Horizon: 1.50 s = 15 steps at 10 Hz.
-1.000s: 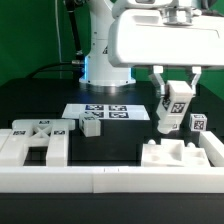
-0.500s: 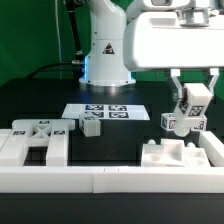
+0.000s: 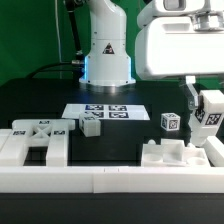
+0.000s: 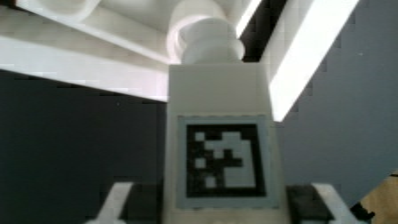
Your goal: Assemble chair
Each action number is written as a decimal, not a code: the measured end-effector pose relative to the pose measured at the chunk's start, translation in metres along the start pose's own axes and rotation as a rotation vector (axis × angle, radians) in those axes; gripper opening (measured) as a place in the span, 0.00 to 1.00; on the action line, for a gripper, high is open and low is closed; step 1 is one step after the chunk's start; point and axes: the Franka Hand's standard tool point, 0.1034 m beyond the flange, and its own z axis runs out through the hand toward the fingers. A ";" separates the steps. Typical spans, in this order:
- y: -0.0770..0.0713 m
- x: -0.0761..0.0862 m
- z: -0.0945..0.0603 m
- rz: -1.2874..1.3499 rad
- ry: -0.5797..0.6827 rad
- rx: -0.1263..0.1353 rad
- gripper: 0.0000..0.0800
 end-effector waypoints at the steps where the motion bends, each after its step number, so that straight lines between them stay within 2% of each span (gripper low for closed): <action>1: 0.005 0.007 -0.002 -0.017 0.101 -0.025 0.36; 2: 0.008 0.000 0.002 -0.021 0.133 -0.036 0.36; 3: 0.010 0.000 0.004 -0.019 0.133 -0.037 0.36; 6: 0.015 0.007 0.007 -0.020 0.134 -0.040 0.36; 8: 0.013 0.007 0.009 -0.023 0.166 -0.045 0.36; 12: 0.002 0.004 0.013 -0.035 0.171 -0.038 0.36; 15: 0.001 -0.002 0.014 -0.038 0.182 -0.041 0.36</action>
Offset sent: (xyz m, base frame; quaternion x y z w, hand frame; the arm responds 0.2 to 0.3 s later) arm 0.0141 0.0051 -0.0010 0.0280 0.0003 0.0153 0.9995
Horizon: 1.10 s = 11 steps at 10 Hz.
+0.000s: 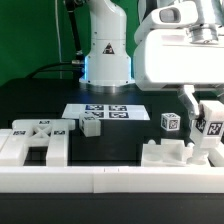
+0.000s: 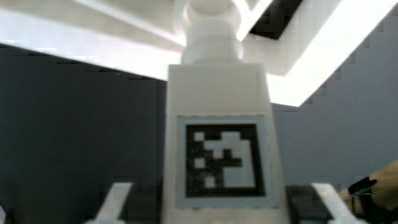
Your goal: Assemble chair
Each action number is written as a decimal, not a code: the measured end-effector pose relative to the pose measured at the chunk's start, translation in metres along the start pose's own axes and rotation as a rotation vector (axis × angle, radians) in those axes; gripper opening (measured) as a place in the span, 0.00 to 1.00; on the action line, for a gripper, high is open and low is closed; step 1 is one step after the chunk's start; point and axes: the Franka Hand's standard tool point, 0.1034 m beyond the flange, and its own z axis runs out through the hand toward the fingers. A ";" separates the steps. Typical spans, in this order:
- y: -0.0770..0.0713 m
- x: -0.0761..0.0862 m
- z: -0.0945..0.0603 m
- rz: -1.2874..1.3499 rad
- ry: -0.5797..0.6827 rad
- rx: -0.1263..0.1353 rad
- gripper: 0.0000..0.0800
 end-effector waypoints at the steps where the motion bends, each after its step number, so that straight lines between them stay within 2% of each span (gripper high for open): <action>1: 0.001 0.000 0.000 -0.001 0.018 -0.006 0.36; 6: 0.000 -0.003 0.001 -0.002 0.012 -0.004 0.36; 11: -0.001 -0.012 0.008 -0.002 -0.003 -0.001 0.36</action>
Offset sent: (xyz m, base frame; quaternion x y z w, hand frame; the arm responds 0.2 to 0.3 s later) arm 0.0007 0.0030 0.0004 -0.0012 0.0002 0.0042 1.0000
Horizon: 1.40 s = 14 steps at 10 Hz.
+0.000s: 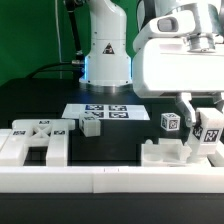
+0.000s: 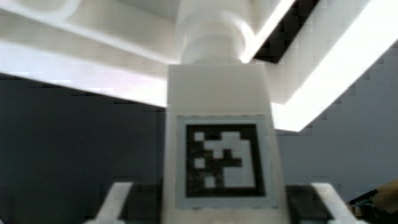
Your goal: Assemble chair
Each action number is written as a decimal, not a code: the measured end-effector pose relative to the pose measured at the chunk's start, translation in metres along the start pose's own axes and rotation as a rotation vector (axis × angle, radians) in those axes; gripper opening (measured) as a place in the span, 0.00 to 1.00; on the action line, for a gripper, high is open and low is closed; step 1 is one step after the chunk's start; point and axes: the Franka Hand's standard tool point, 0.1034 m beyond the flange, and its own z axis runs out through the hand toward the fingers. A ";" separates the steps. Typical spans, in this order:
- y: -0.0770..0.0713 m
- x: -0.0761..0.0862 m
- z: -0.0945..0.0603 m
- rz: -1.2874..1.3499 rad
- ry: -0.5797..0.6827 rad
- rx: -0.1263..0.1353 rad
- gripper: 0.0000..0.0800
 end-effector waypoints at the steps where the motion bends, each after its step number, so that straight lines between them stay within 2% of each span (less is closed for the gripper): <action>1: -0.001 -0.002 0.001 -0.001 -0.003 0.001 0.36; 8: 0.000 -0.004 0.002 -0.013 0.051 -0.013 0.36; 13: 0.000 -0.005 0.004 -0.015 0.031 -0.007 0.36; 14: 0.000 -0.005 0.004 -0.015 0.031 -0.007 0.65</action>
Offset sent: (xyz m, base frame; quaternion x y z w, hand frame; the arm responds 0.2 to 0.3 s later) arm -0.0058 0.0041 -0.0105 -0.0002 0.0160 0.0017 0.9999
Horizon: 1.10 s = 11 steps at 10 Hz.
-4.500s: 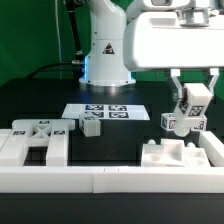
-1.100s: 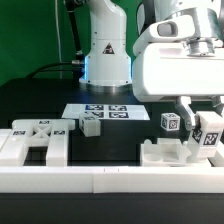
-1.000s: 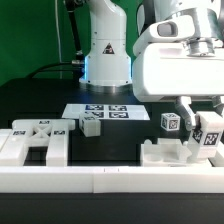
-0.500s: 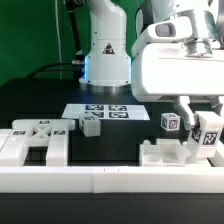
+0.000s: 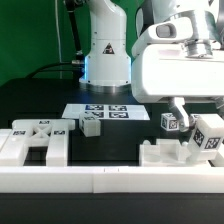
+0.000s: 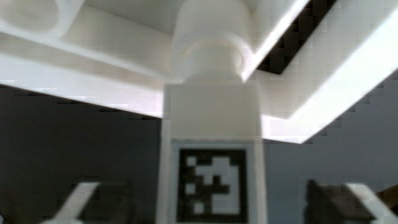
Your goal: Assemble chair
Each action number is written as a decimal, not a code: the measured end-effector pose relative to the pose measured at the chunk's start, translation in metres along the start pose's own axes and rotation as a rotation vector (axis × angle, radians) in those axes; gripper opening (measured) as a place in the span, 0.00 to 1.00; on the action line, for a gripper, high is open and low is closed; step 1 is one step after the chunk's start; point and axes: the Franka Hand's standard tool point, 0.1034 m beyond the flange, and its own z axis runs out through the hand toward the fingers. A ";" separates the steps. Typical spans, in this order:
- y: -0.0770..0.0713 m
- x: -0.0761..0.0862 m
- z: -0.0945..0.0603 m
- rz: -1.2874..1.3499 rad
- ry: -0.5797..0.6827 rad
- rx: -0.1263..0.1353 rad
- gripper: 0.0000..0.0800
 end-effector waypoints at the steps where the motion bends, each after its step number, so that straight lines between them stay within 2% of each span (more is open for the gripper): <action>1: 0.000 0.000 0.000 0.000 0.000 0.000 0.65; 2: 0.000 0.000 0.000 0.000 0.000 0.000 0.78; 3: 0.000 0.000 0.000 0.000 -0.001 0.000 0.80; 9: 0.003 0.000 -0.001 -0.007 -0.008 -0.002 0.81; 11: 0.002 0.010 -0.008 -0.015 0.001 -0.001 0.81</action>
Offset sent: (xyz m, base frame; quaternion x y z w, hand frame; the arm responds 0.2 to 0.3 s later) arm 0.0000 0.0000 0.0000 0.0000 0.0000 0.0000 1.0000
